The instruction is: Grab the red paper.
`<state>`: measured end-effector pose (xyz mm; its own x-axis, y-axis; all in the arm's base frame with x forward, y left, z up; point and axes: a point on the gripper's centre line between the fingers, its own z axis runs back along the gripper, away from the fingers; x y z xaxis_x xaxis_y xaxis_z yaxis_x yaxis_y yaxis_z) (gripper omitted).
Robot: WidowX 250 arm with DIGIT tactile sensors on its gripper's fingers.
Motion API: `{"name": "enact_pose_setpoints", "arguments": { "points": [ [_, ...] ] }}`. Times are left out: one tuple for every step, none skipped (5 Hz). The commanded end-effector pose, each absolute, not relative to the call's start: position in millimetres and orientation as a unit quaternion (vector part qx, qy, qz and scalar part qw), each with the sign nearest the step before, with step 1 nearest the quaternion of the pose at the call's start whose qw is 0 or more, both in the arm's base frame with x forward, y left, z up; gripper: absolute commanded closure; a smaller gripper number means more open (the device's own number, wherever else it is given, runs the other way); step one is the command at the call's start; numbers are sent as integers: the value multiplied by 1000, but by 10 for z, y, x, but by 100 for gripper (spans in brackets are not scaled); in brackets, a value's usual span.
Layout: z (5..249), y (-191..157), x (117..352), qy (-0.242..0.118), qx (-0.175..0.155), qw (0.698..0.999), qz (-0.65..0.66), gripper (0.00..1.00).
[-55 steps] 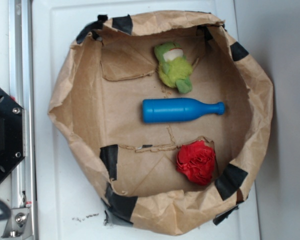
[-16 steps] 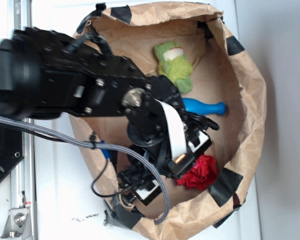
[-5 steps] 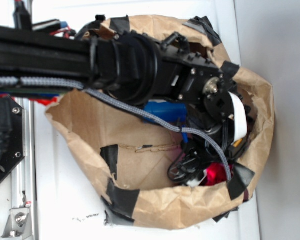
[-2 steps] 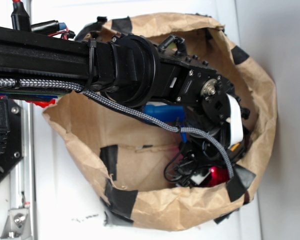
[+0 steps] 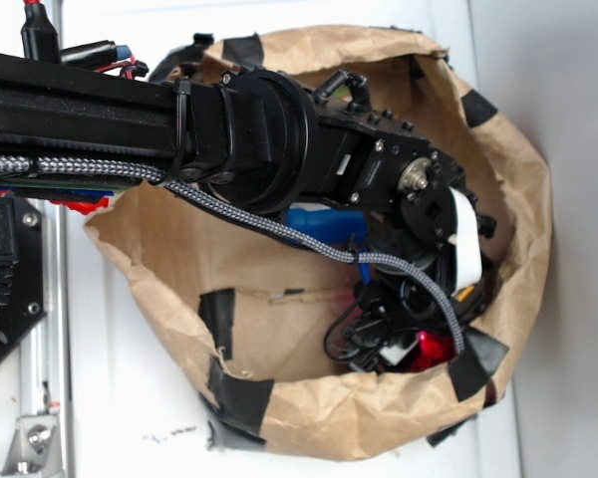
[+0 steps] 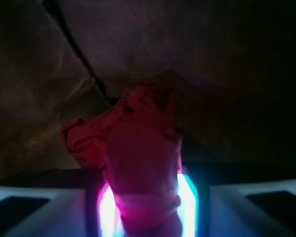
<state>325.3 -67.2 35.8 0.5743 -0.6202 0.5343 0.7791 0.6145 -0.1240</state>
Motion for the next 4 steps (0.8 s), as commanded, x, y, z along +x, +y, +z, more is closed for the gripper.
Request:
{"name": "enact_pose_setpoints", "arguments": {
  "points": [
    [805,-446,3049,-225,-109,894,-373,100],
    [1202,-340,2639,-168,-110,924,-325,100],
    [1561,-301,2393,-151,-108,952,-245,100],
    [1696,-231,2367,-102,-115,975,-159,100]
  ]
}}
